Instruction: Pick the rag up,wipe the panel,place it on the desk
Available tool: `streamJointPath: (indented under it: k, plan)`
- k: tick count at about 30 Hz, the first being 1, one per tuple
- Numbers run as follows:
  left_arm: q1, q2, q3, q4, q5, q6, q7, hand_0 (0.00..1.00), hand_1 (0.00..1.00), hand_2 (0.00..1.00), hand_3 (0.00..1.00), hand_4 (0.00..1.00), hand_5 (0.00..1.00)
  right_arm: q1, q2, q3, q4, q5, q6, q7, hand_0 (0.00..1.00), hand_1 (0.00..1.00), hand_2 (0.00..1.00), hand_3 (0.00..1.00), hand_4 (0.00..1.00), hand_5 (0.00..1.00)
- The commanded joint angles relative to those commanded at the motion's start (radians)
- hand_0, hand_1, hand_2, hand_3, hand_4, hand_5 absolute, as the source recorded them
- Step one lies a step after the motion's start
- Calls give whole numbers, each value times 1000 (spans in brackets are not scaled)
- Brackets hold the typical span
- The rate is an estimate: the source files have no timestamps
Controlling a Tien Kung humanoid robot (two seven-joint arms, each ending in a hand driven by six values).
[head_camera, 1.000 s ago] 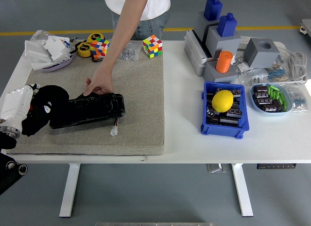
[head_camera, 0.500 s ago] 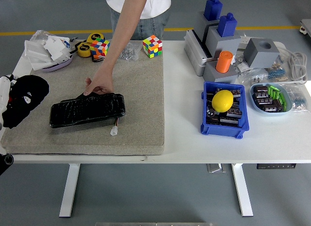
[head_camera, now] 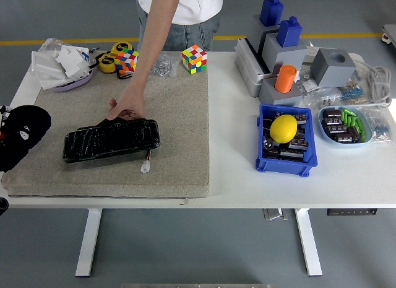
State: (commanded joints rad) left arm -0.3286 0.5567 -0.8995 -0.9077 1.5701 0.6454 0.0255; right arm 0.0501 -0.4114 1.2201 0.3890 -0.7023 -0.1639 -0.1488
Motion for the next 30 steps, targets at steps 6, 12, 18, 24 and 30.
streamJointPath:
  k: [6, 12, 18, 24, 30]
  plan:
    - [-6, -14, 10, 12, -41, 0, -22, 247, 314, 454, 591, 557, 145, 1, -1, 0, 3, -2, -2, 0, 748, 634, 689, 588, 953, 571]
    - [-7, -20, 22, 24, -56, 0, -22, 315, 454, 516, 597, 705, 240, 0, -3, -2, 5, -4, -2, 0, 748, 634, 689, 589, 953, 571]
    - [-8, -22, 38, 34, -75, 0, -14, 338, 487, 534, 601, 751, 246, 2, -4, -2, 4, -5, -2, -1, 749, 635, 689, 589, 953, 571]
    - [-12, -27, 40, 30, -80, 0, -15, 345, 538, 563, 668, 898, 377, 2, -5, 2, 4, -6, -1, -1, 748, 633, 689, 589, 953, 571]
    - [-23, -23, 39, 19, -75, -2, -3, 351, 552, 632, 741, 998, 538, 5, -5, 4, 4, -7, -2, 0, 748, 634, 689, 589, 953, 571]
